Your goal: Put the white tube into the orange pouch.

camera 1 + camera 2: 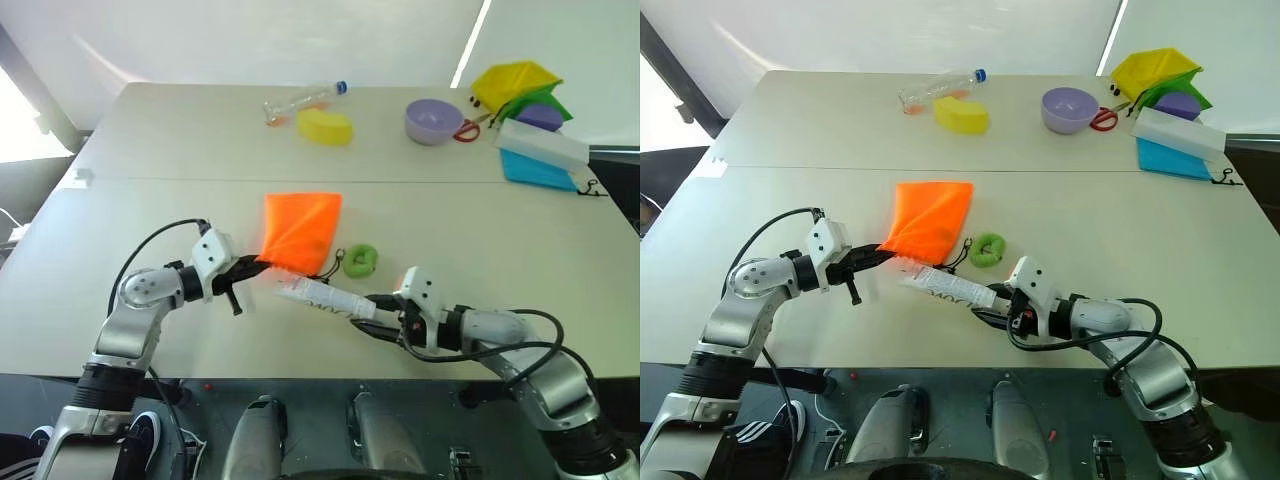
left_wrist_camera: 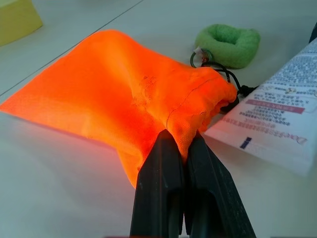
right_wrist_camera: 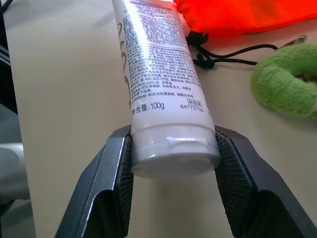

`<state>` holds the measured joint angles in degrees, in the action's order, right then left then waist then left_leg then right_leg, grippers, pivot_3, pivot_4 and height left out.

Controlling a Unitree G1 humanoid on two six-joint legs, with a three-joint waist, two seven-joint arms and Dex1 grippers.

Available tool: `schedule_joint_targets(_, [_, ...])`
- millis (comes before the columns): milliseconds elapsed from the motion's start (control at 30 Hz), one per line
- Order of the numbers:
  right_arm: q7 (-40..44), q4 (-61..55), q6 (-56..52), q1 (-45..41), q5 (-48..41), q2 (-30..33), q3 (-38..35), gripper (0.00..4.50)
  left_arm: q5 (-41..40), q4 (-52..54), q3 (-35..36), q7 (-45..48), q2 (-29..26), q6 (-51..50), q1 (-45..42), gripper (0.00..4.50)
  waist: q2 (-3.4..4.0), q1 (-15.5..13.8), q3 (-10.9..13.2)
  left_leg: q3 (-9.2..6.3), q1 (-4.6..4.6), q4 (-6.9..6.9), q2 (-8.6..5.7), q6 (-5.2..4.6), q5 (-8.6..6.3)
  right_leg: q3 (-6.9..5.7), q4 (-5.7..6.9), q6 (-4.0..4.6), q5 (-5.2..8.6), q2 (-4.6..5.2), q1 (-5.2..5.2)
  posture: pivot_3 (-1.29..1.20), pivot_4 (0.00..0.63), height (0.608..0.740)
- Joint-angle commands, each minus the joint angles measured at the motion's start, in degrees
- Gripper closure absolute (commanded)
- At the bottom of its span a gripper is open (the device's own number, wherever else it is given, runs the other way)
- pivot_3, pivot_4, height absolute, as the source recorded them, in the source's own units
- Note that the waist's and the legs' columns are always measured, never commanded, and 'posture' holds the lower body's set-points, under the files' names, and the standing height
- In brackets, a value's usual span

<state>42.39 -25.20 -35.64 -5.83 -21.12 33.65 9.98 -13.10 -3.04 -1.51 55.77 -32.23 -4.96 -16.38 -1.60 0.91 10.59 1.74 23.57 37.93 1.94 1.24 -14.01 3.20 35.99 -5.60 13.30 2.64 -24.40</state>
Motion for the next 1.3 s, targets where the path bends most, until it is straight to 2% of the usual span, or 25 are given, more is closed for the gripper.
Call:
schedule_joint_targets(33, [-2.21, -0.07, 0.67, -1.09, 1.21, -0.43, -1.35, 2.73, -0.93, 3.40, 0.01, -0.20, -0.15, -0.68, -0.76, 4.50, 0.00, 0.02, 0.00, 0.00, 0.00, 0.00, 0.00, 0.00, 0.00, 0.00, 0.02, 0.00, 0.00, -0.01, 0.00, 0.00, 0.150, 0.740])
schedule_joint_targets(267, [-5.72, 0.54, -0.66, -0.89, 1.47, -1.17, -5.05, 2.73, -4.35, 8.15, -0.52, 0.01, 0.68, -8.77, 0.05, 4.50, 0.00, -0.03, 0.00, 0.02, 0.01, 0.00, -0.01, 0.00, 0.00, 0.02, 0.00, 0.00, 0.00, 0.03, 0.00, 0.00, 0.150, 0.740])
schedule_joint_targets(400, [-10.54, 0.34, -3.55, -2.71, 0.54, -5.36, -6.58, 2.73, -6.31, 11.04, -0.55, -2.00, 2.33, -14.64, -0.25, 4.50, 0.00, 0.13, 0.00, -0.01, 0.01, 0.01, 0.00, 0.00, 0.00, 0.01, 0.04, 0.00, 0.00, -0.02, -0.01, 0.00, 0.150, 0.740])
schedule_joint_targets(600, [-11.32, 0.30, -4.88, -1.79, 1.27, -3.85, -7.31, 2.73, -6.96, 11.96, -0.56, -3.80, 3.59, -17.18, -0.88, 4.50, 0.00, 0.07, 0.00, -0.02, 0.00, 0.01, -0.02, 0.00, 0.00, 0.01, 0.05, -0.01, 0.00, -0.04, -0.01, 0.00, 0.150, 0.740])
schedule_joint_targets(833, [-17.20, 7.02, -0.21, -7.67, 4.79, -4.86, -11.36, 2.73, -6.45, 10.00, -1.77, -6.11, 6.29, -16.91, -2.99, 4.50, 0.00, 0.06, 0.00, -0.03, 0.00, 0.07, -0.04, 0.00, 0.00, 0.01, 0.05, 0.00, -0.01, -0.03, 0.02, 0.00, 0.150, 0.740])
schedule_joint_targets(1033, [-14.87, 5.76, 0.37, -6.57, 3.94, -4.49, -9.60, 2.73, -3.55, 6.57, -2.99, -10.26, 10.55, -13.29, -4.82, 4.50, 0.00, -0.04, 0.00, -0.04, 0.02, -0.03, -0.06, -0.01, 0.00, 0.00, 0.02, -0.07, 0.04, -0.05, 0.00, 0.00, 0.150, 0.740])
schedule_joint_targets(1133, [-9.85, 0.83, -2.93, -3.17, -0.15, -2.24, -8.21, 2.73, -3.19, 6.12, -3.23, -10.32, 10.96, -11.81, -4.89, 4.50, 0.00, -0.07, 0.00, -0.05, 0.04, -0.07, -0.06, -0.03, -0.01, -0.01, 0.02, -0.09, 0.04, -0.05, 0.00, 0.00, 0.150, 0.740])
schedule_joint_targets(1300, [-8.54, -3.00, -6.37, -0.39, -1.76, -1.14, -6.02, 2.73, -3.59, 6.31, -3.63, -8.74, 10.21, -11.20, -5.01, 4.50, -0.01, 0.14, 0.00, -0.03, 0.02, 0.00, -0.05, -0.03, -0.01, 0.00, 0.01, -0.07, 0.04, -0.03, 0.01, 0.00, 0.150, 0.740])
